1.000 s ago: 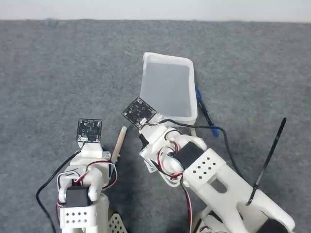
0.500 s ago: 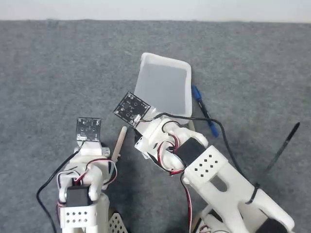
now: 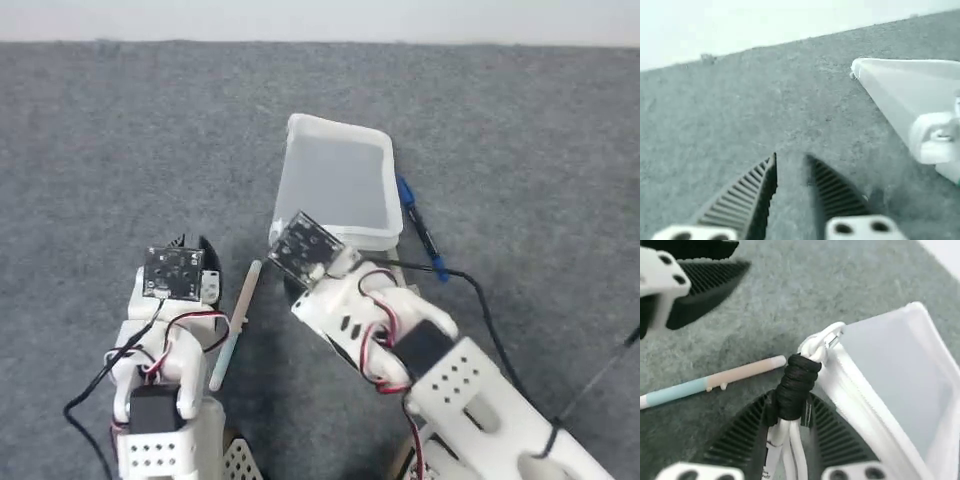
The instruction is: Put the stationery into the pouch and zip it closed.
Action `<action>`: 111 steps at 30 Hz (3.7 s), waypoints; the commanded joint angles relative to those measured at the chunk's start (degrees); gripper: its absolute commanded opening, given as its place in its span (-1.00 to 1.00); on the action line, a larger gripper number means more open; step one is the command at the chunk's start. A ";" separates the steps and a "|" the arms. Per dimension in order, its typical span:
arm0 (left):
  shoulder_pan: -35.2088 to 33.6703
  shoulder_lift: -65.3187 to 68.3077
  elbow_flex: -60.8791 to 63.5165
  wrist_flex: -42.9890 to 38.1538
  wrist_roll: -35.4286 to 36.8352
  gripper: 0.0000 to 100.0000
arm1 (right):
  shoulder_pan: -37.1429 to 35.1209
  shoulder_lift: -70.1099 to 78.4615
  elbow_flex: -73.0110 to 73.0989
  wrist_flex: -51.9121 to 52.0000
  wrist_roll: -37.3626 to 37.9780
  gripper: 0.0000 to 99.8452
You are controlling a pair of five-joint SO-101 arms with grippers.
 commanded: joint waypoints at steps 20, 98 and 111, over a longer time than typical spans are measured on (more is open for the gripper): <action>10.81 -0.79 -11.03 5.71 13.36 -0.45 | 2.51 -13.76 5.89 -5.58 1.23 -0.99; -0.53 -0.97 -9.01 4.22 10.20 -0.97 | 14.02 -24.48 5.36 4.88 -1.32 -0.99; -0.35 -0.97 -10.42 7.38 9.93 -0.97 | 22.64 -24.48 3.96 4.62 -6.07 -0.99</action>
